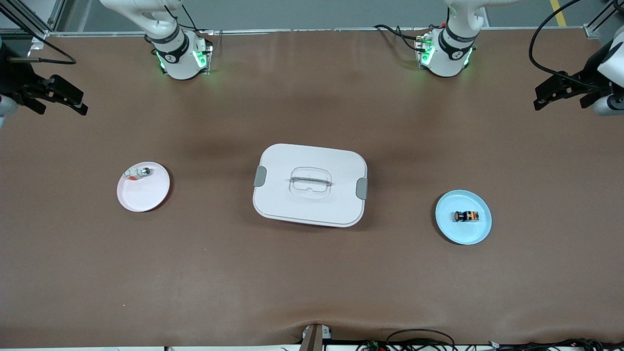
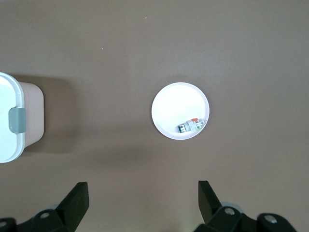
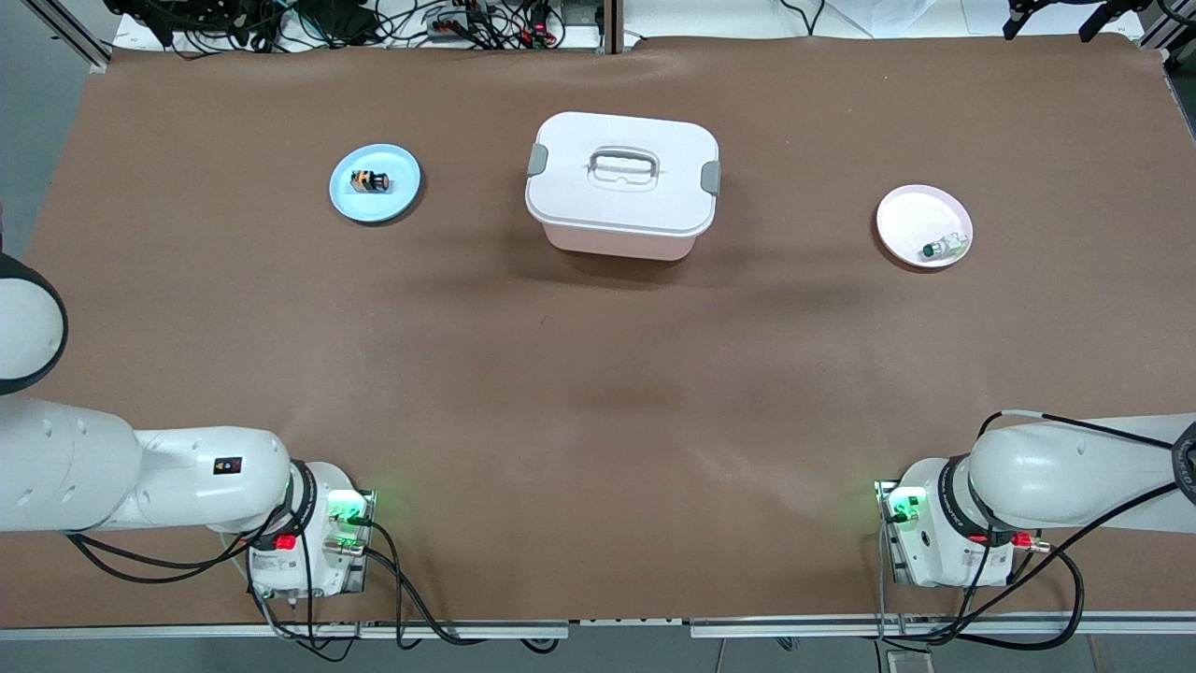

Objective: Transfer orange switch to right arm and place
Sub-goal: 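Move the left gripper down toward the orange switch on the blue plate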

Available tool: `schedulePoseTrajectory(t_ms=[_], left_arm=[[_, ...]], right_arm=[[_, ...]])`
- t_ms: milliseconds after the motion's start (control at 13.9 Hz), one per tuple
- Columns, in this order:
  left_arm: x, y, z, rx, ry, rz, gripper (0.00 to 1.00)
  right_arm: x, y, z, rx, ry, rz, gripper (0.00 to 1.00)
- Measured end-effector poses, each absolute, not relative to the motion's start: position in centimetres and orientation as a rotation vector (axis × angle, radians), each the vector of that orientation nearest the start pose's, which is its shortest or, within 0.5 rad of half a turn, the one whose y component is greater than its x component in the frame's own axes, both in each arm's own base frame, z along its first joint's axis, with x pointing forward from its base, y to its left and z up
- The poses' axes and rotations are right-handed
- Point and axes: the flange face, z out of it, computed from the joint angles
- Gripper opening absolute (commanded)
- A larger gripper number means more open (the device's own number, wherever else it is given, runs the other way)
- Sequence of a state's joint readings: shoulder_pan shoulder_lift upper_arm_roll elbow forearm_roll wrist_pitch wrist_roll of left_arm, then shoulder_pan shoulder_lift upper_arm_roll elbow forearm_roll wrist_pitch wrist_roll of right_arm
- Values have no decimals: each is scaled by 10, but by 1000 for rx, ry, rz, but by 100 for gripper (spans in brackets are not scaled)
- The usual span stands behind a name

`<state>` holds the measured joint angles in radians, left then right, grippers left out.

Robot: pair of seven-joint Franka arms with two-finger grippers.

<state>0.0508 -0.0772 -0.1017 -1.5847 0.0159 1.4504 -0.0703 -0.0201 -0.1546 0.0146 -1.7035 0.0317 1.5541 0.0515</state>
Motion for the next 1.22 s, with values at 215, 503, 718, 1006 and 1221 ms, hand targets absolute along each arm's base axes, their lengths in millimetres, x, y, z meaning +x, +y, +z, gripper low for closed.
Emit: schedulePoseTrajectory(t_ms=[215, 503, 718, 1006, 1221], left_arm=[[518, -26, 648, -3113, -34, 91, 100], [522, -26, 641, -3113, -34, 113, 100], [541, -25, 625, -3116, -34, 151, 100], [570, -21, 582, -3105, -36, 256, 100], [590, -20, 547, -3107, -34, 263, 100]], right_arm=[[503, 1, 641, -3109, 90, -4, 100], [503, 0, 641, -3109, 93, -1, 100], [503, -6, 640, -3108, 110, 1, 100], [503, -9, 640, -3108, 118, 1, 100], [503, -9, 640, -3108, 118, 1, 100]])
